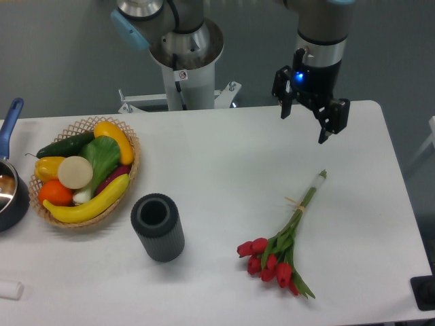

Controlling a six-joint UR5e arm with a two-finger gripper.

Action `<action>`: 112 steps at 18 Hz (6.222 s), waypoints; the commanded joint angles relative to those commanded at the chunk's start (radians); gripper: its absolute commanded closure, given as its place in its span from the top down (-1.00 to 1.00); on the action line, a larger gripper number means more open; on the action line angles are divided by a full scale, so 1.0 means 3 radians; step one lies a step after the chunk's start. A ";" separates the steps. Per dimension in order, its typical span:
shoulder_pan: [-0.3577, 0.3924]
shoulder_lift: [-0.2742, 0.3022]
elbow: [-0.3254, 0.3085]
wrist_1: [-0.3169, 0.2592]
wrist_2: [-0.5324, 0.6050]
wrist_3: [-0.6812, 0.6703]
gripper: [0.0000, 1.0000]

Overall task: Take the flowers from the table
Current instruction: 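Move the open gripper toward the red tulip bouquet stems, then lower the open gripper down over the tulip stems near the band, then close the gripper around the tulip stems just below the blooms, then lift the gripped tulip bouquet up off the table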

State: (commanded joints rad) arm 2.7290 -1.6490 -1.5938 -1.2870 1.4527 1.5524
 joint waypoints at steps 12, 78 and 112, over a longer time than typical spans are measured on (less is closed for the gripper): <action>-0.0046 -0.0025 -0.0107 0.0112 0.0010 -0.0607 1.00; -0.0363 -0.1785 -0.0082 0.1749 -0.0159 -0.1570 0.83; -0.0343 -0.0752 -0.0046 0.1749 -0.0807 -0.2198 -0.28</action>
State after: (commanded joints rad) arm 2.6262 -1.8747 -1.6076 -0.7624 1.2107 0.8929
